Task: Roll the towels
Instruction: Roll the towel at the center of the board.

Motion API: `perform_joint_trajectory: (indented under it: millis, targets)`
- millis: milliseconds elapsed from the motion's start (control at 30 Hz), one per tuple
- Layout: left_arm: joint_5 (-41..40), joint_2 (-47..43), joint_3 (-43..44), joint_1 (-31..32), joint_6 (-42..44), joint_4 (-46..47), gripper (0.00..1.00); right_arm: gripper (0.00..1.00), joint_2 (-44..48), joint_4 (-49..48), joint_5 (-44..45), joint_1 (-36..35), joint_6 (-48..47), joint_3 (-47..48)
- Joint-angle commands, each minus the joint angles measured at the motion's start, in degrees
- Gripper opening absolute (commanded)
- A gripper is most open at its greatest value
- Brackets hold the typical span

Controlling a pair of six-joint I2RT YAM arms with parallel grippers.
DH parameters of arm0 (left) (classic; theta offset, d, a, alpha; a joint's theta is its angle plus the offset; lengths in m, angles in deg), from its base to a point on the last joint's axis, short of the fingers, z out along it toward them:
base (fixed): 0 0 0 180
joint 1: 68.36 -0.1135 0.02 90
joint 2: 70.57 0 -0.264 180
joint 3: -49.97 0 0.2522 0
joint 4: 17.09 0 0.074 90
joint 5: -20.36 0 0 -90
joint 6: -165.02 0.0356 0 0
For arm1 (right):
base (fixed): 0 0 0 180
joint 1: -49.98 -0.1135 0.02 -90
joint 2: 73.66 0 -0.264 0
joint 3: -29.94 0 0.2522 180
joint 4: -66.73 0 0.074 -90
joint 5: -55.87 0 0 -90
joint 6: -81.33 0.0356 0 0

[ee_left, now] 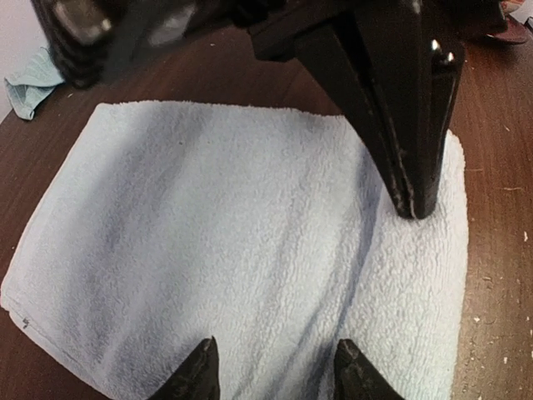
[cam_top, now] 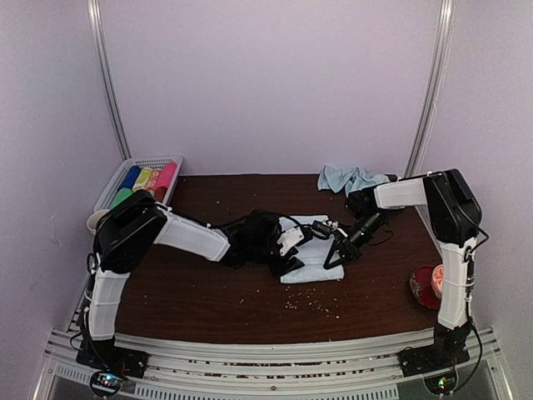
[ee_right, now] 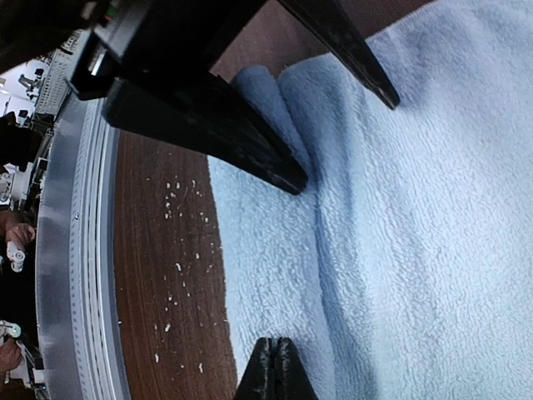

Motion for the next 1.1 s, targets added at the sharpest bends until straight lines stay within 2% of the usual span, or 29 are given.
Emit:
perform_joint_trajectory:
  millis: [0,233,400,500,767,867,1067]
  targets:
    - [-1.8,1.5,0.3,0.0,-0.2,0.6,0.50,0.00,-1.9,-5.2,3.7,0.4,5.8,-1.7]
    - [-4.6,-1.9,-1.4,-0.1,-0.2,3.7,0.64,0.00,-3.6,-7.1,6.3,1.2,9.2,-2.5]
    - [-7.3,-8.2,-7.1,-0.3,2.0,9.2,0.74,0.00,-4.4,-7.0,6.8,1.4,9.8,-2.2]
    - [-6.0,-11.3,-10.0,-0.3,4.9,10.7,0.78,0.00,-4.8,-6.8,6.9,1.4,10.1,-2.0]
    - [3.4,-15.1,-16.4,0.5,14.5,10.3,0.79,0.00,-5.6,-5.6,7.1,1.5,10.1,-1.2]
    - [2.2,-14.6,-17.2,2.4,18.8,9.0,0.79,0.00,-6.0,-5.0,7.2,1.6,10.1,-0.9]
    - [-6.4,-10.6,-15.8,6.4,24.1,6.9,0.78,0.00,-5.9,-3.9,7.0,1.7,9.4,-0.4]
